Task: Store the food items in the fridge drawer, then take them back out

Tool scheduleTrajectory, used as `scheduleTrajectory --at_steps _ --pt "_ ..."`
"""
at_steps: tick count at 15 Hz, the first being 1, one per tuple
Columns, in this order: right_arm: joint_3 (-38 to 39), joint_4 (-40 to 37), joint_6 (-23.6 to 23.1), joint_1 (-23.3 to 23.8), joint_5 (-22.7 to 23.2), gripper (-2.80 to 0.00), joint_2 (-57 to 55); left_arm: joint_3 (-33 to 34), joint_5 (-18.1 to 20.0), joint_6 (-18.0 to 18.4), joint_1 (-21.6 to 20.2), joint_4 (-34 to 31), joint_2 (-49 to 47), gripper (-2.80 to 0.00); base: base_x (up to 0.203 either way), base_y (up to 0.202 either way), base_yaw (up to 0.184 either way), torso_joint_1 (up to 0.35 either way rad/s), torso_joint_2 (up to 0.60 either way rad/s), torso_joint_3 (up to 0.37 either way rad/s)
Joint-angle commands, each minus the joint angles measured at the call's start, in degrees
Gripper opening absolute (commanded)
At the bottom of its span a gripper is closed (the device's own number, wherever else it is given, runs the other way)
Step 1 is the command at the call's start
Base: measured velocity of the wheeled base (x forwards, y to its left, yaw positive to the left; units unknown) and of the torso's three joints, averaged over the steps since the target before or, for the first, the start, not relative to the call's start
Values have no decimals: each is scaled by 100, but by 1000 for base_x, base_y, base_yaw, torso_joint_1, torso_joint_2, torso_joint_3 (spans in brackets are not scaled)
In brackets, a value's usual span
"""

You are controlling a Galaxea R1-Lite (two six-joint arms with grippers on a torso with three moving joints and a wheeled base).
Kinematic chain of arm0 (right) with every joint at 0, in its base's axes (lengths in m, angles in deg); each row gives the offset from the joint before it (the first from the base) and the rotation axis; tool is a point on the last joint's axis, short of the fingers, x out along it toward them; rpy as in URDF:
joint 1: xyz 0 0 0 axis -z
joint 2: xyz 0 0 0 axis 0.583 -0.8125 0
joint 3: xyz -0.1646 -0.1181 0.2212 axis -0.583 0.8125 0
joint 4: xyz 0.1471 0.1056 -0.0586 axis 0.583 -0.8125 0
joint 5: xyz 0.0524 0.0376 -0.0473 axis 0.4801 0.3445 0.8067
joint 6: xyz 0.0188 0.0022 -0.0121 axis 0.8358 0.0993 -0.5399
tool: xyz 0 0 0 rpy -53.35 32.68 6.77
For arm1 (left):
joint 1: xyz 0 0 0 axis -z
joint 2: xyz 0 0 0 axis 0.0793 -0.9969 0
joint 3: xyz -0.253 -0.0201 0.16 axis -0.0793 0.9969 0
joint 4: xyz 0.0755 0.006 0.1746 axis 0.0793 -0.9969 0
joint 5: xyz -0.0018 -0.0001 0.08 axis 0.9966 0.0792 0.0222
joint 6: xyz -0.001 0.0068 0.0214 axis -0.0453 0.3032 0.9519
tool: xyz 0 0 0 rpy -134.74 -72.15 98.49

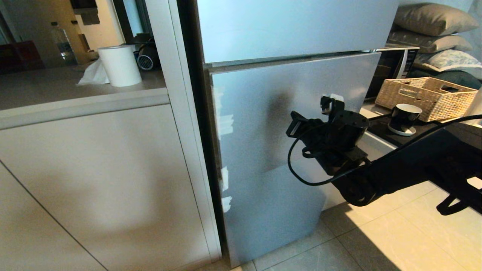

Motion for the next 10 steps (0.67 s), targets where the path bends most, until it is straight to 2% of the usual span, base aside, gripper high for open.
scheduleTrajectory --at_steps 1,3,6,8,10 --pt "496 75 19 -37 -68 -280 505 9 -1 -2 -1 2 -9 -280 0 0 0 0 0 0" --pt "1186 121 22 -42 -95 -280 1061 9 -1 -2 -1 2 -9 -280 0 0 0 0 0 0" --pt "2937 165 -70 -32 -123 -280 2703 9 -1 -2 -1 2 -9 -280 0 0 0 0 0 0" --pt "4378 115 -336 84 -131 -280 3944 9 -1 -2 -1 2 -9 -280 0 0 0 0 0 0" --pt "5380 -455 -551 426 -109 -280 5256 9 -1 -2 -1 2 -9 -280 0 0 0 0 0 0"
